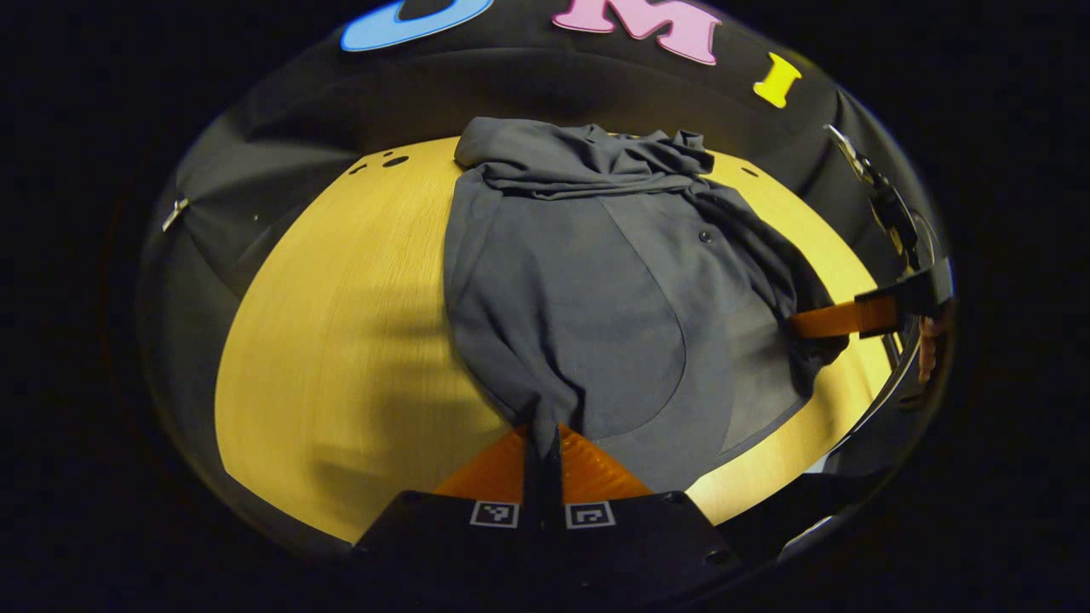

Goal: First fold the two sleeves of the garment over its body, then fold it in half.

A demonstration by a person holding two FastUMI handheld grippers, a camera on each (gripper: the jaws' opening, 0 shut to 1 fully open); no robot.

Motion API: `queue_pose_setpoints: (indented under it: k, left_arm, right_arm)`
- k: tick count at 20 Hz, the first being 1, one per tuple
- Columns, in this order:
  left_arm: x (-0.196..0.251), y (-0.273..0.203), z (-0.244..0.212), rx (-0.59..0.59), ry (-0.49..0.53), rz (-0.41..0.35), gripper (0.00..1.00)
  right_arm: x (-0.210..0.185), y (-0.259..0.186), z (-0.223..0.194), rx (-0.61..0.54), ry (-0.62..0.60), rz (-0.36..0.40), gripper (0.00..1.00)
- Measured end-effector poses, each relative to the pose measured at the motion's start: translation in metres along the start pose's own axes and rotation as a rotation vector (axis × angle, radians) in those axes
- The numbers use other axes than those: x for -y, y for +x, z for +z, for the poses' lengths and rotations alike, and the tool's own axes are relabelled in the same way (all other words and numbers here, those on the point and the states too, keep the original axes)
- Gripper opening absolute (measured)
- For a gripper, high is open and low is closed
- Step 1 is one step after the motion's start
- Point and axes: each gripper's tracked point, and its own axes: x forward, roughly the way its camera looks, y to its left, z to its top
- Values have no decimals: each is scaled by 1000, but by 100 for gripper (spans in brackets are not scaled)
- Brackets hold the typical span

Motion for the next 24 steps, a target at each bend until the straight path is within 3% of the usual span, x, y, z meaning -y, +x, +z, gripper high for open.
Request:
queue_pose_setpoints:
  k: [9,16,24]
  left_arm:
    - [-2,-40,42,82,-304,-53,6]
    - [6,-56,101,154,-243,-47,6]
    - [-5,-66,209,301,-289,-47,5]
  right_arm:
    - [-5,-29,26,39,45,64,8]
    - [-11,-54,73,102,52,116,8]
    - [-20,-64,164,217,100,187,7]
